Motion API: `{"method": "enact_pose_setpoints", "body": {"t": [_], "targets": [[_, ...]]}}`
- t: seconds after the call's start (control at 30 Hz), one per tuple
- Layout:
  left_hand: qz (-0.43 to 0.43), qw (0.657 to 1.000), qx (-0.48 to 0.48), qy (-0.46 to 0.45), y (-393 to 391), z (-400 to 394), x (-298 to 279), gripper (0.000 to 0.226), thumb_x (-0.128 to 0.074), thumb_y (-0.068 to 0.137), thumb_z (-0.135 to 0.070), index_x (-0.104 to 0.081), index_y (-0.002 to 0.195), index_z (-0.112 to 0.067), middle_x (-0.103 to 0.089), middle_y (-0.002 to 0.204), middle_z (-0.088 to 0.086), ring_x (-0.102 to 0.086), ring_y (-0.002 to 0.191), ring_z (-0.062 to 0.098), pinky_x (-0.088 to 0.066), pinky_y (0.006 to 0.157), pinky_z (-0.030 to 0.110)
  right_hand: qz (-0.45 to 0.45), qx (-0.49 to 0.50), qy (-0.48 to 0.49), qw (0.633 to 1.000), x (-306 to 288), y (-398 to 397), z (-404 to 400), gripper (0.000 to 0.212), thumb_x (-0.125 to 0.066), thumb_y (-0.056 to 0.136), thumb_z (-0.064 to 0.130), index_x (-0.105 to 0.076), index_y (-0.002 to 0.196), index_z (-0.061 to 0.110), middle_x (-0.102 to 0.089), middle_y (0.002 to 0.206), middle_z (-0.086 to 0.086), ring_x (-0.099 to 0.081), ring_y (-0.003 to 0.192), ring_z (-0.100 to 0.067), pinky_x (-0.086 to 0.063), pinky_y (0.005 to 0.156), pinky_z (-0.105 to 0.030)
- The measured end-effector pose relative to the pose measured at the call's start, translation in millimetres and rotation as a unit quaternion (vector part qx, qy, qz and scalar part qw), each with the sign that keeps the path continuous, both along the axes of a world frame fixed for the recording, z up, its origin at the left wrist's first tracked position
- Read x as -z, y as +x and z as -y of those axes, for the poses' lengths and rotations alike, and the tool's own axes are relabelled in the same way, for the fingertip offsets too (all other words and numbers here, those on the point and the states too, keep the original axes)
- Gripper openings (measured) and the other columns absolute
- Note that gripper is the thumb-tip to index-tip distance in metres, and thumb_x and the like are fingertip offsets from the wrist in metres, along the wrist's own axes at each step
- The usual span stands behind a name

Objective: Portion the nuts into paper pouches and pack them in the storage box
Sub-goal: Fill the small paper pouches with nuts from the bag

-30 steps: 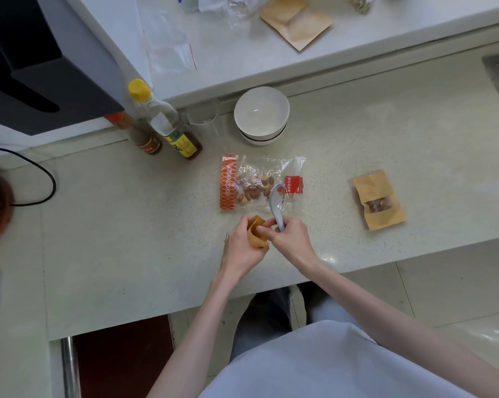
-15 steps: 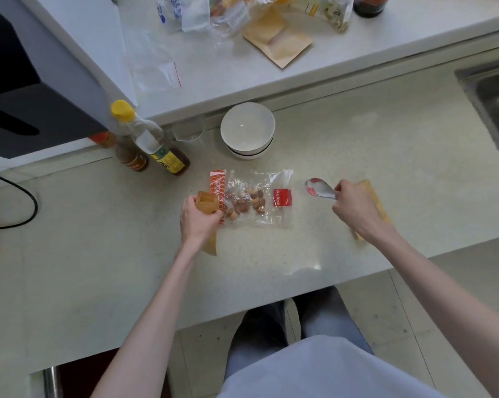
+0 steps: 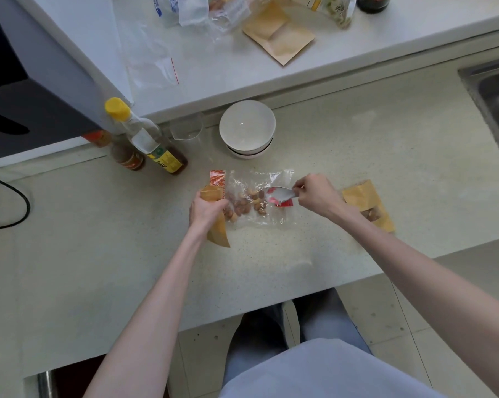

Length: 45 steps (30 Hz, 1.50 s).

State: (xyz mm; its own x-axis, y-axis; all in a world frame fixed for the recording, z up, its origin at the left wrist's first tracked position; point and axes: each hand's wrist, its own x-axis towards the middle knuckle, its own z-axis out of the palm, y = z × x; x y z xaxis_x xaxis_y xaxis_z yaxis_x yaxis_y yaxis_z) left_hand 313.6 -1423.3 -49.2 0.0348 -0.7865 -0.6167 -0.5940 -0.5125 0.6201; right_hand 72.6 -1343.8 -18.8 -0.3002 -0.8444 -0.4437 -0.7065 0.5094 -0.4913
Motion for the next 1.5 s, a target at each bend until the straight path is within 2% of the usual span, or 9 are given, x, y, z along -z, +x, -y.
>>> {"method": "enact_pose_setpoints", "body": {"t": [0.23, 0.47, 0.57, 0.73, 0.93, 1.03, 1.13, 1.33, 1.5], "targets": [[-0.050, 0.998, -0.019, -0.021, 13, -9, 5, 0.035, -0.073, 0.074, -0.018, -0.065, 0.105, -0.005, -0.066, 0.087, 0.000, -0.059, 0.078, 0.013, -0.043, 0.066, 0.025, -0.099, 0.069, -0.023, 0.992, -8, -35, -21, 0.020, -0.047, 0.074, -0.004, -0.050, 0.055, 0.002, -0.040, 0.049, -0.012, -0.039, 0.050, -0.026, -0.025, 0.044, -0.031], [-0.054, 0.998, -0.009, -0.024, 14, -15, 7, 0.033, -0.070, 0.077, -0.014, -0.064, 0.107, -0.002, -0.066, 0.088, 0.003, -0.059, 0.079, 0.014, -0.043, 0.065, 0.026, -0.016, 0.060, 0.012, 0.998, -3, -28, -22, 0.021, -0.049, 0.081, -0.003, -0.065, 0.072, -0.012, -0.052, 0.056, -0.013, -0.036, 0.046, -0.015, -0.025, 0.038, -0.020], [-0.053, 0.998, -0.012, -0.026, 15, -14, 6, 0.034, -0.070, 0.077, -0.014, -0.064, 0.109, -0.002, -0.066, 0.091, 0.006, -0.059, 0.083, 0.019, -0.046, 0.069, 0.029, -0.018, 0.050, 0.029, 0.998, -5, -23, -18, 0.019, -0.048, 0.078, -0.005, -0.062, 0.069, -0.016, -0.056, 0.059, -0.027, -0.038, 0.051, -0.020, -0.028, 0.046, -0.027], [-0.053, 0.998, -0.021, -0.029, 17, -15, 5, 0.036, -0.070, 0.078, -0.015, -0.063, 0.110, 0.001, -0.065, 0.091, 0.005, -0.058, 0.083, 0.017, -0.045, 0.077, 0.032, -0.072, 0.035, 0.016, 0.997, -19, -23, -18, 0.027, -0.045, 0.069, -0.010, -0.033, 0.051, 0.007, -0.025, 0.053, -0.009, -0.022, 0.056, -0.022, -0.019, 0.049, -0.030], [-0.062, 0.997, -0.037, -0.020, 17, -16, 0, 0.060, -0.067, 0.061, -0.032, -0.063, 0.112, -0.001, -0.067, 0.098, 0.008, -0.059, 0.088, 0.020, -0.048, 0.085, 0.038, -0.084, 0.015, -0.005, 0.996, -22, -19, -22, 0.025, -0.046, 0.069, -0.010, -0.037, 0.051, 0.004, -0.021, 0.059, -0.014, -0.020, 0.061, -0.021, -0.022, 0.050, -0.031], [-0.071, 0.997, -0.036, -0.016, 16, -19, 0, 0.063, -0.065, 0.059, -0.034, -0.063, 0.113, -0.002, -0.067, 0.098, 0.007, -0.059, 0.089, 0.019, -0.048, 0.090, 0.042, -0.077, 0.019, 0.012, 0.997, -16, -13, -16, 0.020, -0.045, 0.068, -0.012, -0.046, 0.050, -0.002, -0.027, 0.056, -0.020, -0.022, 0.054, -0.026, -0.026, 0.047, -0.034], [-0.076, 0.997, -0.026, -0.011, 13, -22, -1, 0.049, -0.071, 0.070, -0.027, -0.064, 0.112, -0.004, -0.068, 0.102, 0.009, -0.061, 0.095, 0.024, -0.049, 0.096, 0.048, -0.051, 0.033, 0.024, 0.998, -9, -4, -9, 0.018, -0.050, 0.076, -0.006, -0.068, 0.072, -0.011, -0.063, 0.065, -0.026, -0.054, 0.056, -0.038, -0.046, 0.048, -0.041], [-0.135, 0.990, -0.015, -0.046, 11, -22, -17, 0.032, -0.069, 0.069, -0.025, -0.064, 0.092, -0.004, -0.067, 0.085, 0.011, -0.064, 0.085, 0.034, -0.053, 0.087, 0.059, -0.038, 0.043, -0.027, 0.998, -13, -5, -2, 0.023, -0.052, 0.077, 0.004, -0.067, 0.076, -0.014, -0.060, 0.060, -0.026, -0.041, 0.050, -0.023, -0.036, 0.047, -0.030], [-0.152, 0.987, -0.005, -0.051, 14, -23, -19, 0.038, -0.066, 0.066, -0.027, -0.061, 0.095, -0.004, -0.062, 0.082, 0.008, -0.062, 0.078, 0.025, -0.058, 0.069, 0.043, -0.026, 0.074, -0.044, 0.996, -15, -8, -8, 0.025, -0.056, 0.080, 0.008, -0.067, 0.074, -0.014, -0.063, 0.064, -0.030, -0.038, 0.048, -0.019, -0.031, 0.044, -0.029]]}}
